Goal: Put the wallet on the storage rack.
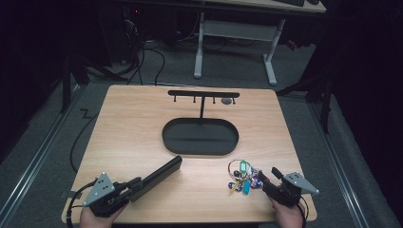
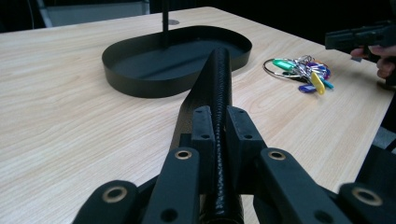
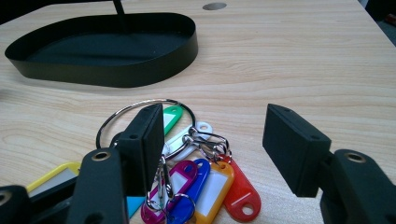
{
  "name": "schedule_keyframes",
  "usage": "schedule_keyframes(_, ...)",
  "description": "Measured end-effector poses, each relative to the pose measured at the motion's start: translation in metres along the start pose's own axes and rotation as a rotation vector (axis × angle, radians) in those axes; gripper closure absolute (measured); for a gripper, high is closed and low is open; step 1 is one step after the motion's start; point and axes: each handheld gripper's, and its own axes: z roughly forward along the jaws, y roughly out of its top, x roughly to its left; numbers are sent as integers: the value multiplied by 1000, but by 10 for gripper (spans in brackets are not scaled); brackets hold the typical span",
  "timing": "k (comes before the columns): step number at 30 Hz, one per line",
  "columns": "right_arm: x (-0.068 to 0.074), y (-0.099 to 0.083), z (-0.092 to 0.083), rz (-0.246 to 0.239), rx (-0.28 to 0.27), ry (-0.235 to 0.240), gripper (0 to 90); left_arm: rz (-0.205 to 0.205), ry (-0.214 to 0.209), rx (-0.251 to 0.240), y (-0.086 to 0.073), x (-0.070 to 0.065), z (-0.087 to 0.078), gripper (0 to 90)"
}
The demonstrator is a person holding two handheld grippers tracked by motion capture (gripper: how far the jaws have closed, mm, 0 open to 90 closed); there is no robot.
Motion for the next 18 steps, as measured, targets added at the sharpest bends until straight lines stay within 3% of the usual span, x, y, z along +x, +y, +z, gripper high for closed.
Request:
schedule_keyframes(4,1,0,1,-4,5,1,391,-30,4,-2,-3,7,0,812)
schedule_keyframes(18,0,0,2,1,14,10,390,-26,28,-19,-6,12,0,776)
